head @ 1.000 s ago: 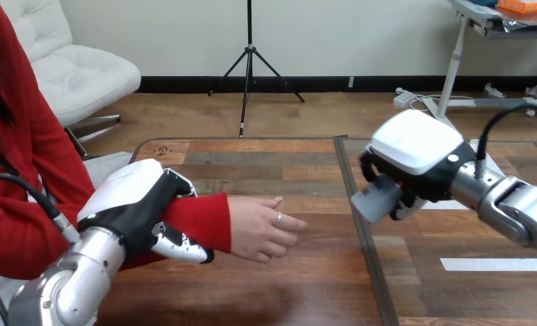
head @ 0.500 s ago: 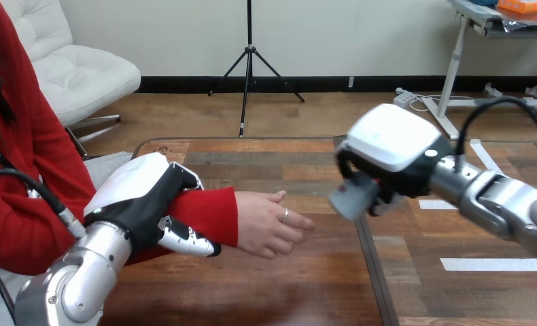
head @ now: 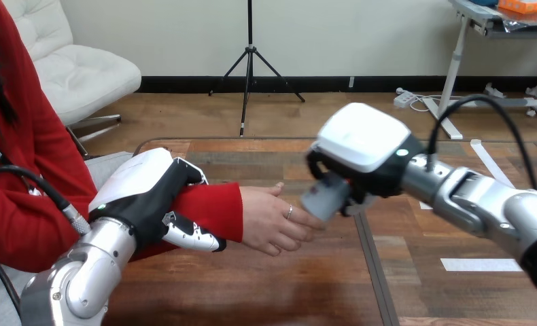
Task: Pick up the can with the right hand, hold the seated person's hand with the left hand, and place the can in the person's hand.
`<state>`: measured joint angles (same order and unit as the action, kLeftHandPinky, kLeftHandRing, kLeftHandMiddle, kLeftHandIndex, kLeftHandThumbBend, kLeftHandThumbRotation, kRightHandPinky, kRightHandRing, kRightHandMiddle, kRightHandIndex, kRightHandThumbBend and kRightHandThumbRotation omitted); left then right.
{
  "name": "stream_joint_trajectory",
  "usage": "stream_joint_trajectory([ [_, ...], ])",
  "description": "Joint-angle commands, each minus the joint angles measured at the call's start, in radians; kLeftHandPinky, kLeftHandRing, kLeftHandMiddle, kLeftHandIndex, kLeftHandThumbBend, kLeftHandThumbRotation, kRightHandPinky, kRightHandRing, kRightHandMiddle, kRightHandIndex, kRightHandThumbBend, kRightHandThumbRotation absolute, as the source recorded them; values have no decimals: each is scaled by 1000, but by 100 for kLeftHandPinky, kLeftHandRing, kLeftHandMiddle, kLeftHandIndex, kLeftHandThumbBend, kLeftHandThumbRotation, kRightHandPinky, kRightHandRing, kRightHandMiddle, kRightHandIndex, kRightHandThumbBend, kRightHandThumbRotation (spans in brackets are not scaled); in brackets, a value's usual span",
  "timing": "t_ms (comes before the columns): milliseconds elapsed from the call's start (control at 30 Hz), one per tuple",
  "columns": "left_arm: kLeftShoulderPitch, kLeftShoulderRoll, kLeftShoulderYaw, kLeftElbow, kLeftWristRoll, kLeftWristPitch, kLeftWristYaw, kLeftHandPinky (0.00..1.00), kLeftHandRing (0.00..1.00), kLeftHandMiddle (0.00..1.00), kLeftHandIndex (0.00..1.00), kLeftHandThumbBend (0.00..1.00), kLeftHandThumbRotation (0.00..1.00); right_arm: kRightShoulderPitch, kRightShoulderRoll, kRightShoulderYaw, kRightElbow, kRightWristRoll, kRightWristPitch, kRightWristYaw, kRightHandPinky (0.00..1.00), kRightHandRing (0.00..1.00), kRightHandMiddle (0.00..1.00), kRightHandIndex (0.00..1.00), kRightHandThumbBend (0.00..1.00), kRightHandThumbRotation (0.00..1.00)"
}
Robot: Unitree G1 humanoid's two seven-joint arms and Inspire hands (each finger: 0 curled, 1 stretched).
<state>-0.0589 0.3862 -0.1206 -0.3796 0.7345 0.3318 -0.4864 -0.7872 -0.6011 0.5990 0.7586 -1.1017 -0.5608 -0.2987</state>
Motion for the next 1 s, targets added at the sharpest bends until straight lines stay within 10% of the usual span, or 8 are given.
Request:
stream_joint_trajectory([
  [0, -232, -43, 4, -77, -34, -52, 77, 24, 30, 39, 41, 71, 0, -172, 34, -44, -118, 24, 24, -3, 30, 37, 42, 41, 63, 0],
  [967, -260, -84, -13, -59, -32, -58, 118, 21, 28, 37, 40, 68, 0, -198, 104, -55, -173, 39, 14, 32, 26, 33, 38, 38, 63, 0],
])
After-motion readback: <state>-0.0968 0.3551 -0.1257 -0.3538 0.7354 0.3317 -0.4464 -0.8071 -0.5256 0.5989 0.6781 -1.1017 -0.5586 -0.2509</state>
